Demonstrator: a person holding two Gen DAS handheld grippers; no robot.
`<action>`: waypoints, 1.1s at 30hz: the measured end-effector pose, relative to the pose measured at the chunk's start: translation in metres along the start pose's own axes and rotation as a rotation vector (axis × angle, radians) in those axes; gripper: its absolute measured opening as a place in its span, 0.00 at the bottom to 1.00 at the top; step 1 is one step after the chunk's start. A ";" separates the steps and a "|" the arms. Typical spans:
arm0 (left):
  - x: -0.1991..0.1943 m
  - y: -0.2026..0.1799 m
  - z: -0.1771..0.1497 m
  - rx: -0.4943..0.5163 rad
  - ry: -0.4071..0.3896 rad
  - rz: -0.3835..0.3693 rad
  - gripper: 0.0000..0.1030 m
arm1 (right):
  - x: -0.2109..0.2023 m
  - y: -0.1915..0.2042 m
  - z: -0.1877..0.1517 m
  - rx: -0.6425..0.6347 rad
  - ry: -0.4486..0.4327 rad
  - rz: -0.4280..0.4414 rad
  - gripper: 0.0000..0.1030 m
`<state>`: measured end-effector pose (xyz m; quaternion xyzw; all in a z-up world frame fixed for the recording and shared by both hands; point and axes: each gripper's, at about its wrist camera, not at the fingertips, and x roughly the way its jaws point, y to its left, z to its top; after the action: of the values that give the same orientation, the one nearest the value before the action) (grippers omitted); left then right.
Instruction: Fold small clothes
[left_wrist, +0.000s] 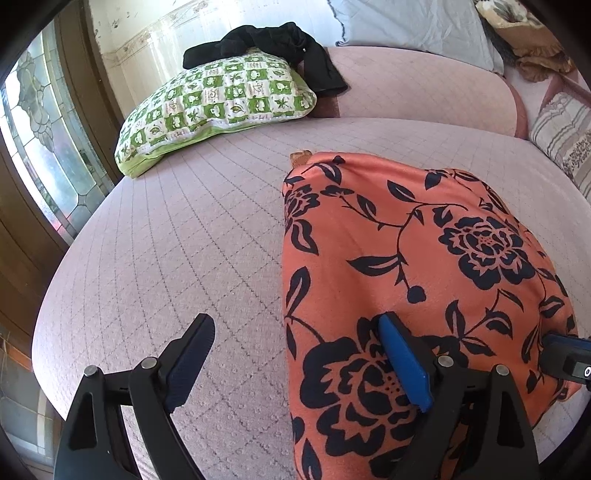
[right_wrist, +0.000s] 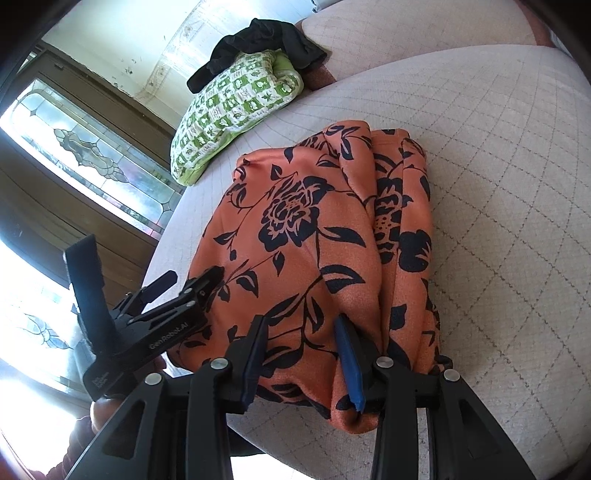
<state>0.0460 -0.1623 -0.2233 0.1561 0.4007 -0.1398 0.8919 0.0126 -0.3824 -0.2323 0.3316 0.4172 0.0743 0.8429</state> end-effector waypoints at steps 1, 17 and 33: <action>0.000 -0.001 0.000 0.006 -0.002 0.001 0.88 | 0.000 0.000 0.000 0.004 0.001 0.004 0.41; 0.007 0.000 0.004 -0.013 0.005 -0.025 0.90 | 0.004 -0.006 0.008 0.051 0.020 0.065 0.51; 0.003 0.001 -0.011 -0.027 -0.047 -0.036 0.91 | -0.001 -0.013 0.000 0.059 0.011 0.101 0.51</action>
<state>0.0414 -0.1573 -0.2319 0.1334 0.3844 -0.1541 0.9004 0.0100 -0.3928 -0.2391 0.3763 0.4068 0.1064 0.8256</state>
